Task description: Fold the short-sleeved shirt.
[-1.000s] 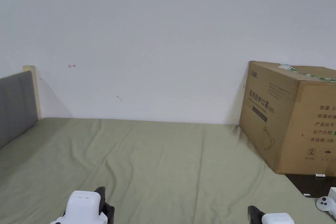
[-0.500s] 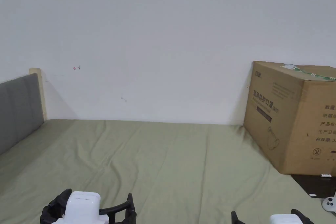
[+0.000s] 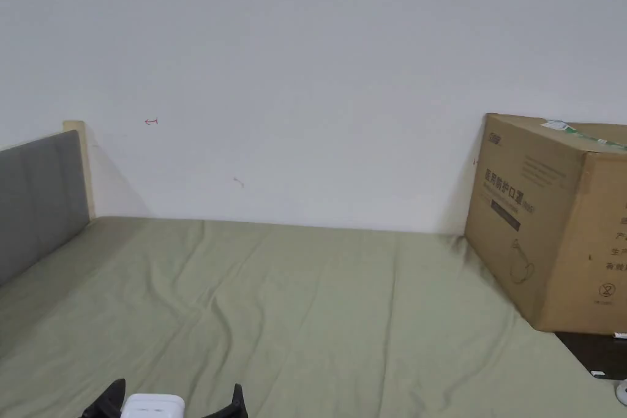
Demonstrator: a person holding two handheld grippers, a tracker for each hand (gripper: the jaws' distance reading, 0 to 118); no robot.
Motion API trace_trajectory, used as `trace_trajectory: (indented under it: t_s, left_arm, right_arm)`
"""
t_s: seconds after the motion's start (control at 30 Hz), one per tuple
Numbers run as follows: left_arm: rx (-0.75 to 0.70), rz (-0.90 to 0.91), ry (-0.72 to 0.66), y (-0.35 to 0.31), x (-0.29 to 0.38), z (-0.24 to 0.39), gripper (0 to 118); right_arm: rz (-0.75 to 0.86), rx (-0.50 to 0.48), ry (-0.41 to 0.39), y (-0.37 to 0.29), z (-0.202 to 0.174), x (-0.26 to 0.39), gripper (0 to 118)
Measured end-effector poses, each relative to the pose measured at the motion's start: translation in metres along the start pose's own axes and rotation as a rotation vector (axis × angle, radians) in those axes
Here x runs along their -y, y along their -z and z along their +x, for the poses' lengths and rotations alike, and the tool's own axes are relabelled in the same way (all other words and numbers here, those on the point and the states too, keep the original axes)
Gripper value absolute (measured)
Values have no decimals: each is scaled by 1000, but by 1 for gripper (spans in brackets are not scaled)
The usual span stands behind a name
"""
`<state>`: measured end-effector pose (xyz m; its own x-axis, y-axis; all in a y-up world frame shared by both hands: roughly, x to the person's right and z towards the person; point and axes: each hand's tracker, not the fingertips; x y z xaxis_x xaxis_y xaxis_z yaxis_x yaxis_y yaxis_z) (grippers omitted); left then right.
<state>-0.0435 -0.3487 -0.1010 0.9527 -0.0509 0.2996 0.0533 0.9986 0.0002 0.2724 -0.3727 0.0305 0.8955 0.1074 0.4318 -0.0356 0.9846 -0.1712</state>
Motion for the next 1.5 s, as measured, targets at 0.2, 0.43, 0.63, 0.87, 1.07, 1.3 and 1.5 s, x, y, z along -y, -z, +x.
trace_trajectory:
  t_s: [0.2,0.43,0.63,0.87,1.07,1.3,1.5]
  left_arm:
    - [-13,-10,6,-1,1,-3,118]
    - [5,26,-30,-11,0,-9,118]
    - [-9,17,-43,-9,-2,-11,118]
    - [-1,11,-17,-8,-3,-6,118]
    - [3,0,-29,-5,-3,-6,118]
    - [0,1,-19,-7,-3,-5,118]
    - [-1,0,-27,-7,-3,-7,118]
  right_arm:
    - [28,-124,38,-6,-2,-7,118]
    - [32,-126,-5,-13,-13,-11,118]
    - [26,-124,15,-11,-12,-13,118]
    - [20,-120,-12,-11,-18,-15,118]
    - [25,-119,-47,-13,-22,-16,118]
    - [49,-94,-71,-17,-25,-15,118]
    - [35,-75,-61,-12,-25,-16,118]
